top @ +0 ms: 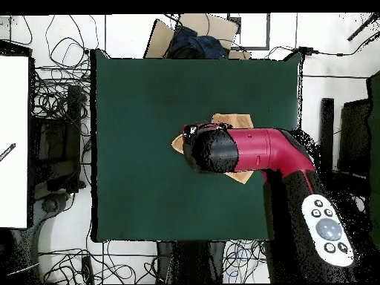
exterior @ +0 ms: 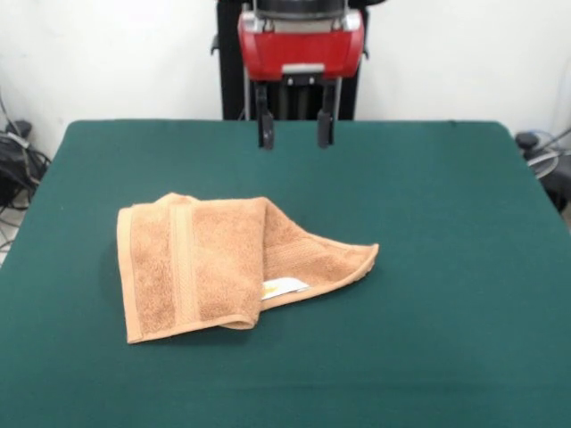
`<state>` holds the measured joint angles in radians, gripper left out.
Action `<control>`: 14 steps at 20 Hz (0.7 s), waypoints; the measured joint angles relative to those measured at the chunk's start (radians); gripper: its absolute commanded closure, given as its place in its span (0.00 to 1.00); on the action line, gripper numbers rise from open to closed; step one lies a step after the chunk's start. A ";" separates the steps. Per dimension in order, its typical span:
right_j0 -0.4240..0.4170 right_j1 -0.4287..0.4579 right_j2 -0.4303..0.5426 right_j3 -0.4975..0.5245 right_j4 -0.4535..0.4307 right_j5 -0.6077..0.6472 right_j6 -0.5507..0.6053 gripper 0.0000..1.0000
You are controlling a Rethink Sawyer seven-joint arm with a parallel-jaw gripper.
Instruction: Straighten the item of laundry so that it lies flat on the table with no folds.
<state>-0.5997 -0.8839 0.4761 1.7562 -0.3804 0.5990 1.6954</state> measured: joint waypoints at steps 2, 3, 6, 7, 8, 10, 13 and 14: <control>0.002 -0.008 -0.001 -0.004 -0.001 0.002 0.000 0.00; 0.003 -0.009 -0.002 -0.006 -0.001 0.001 0.000 0.00; 0.007 0.008 -0.007 -0.020 -0.002 0.001 0.000 0.00; 0.010 0.020 -0.012 -0.024 -0.003 0.001 0.000 0.00; 0.011 0.024 -0.014 -0.024 -0.003 0.001 0.000 0.00; 0.018 0.043 -0.026 -0.026 -0.005 0.001 0.000 0.00; 0.030 0.081 -0.045 -0.027 -0.006 0.001 0.000 0.00; 0.034 0.090 -0.050 -0.027 -0.006 0.001 0.000 0.00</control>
<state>-0.5662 -0.7938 0.4256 1.7291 -0.3868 0.6002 1.6954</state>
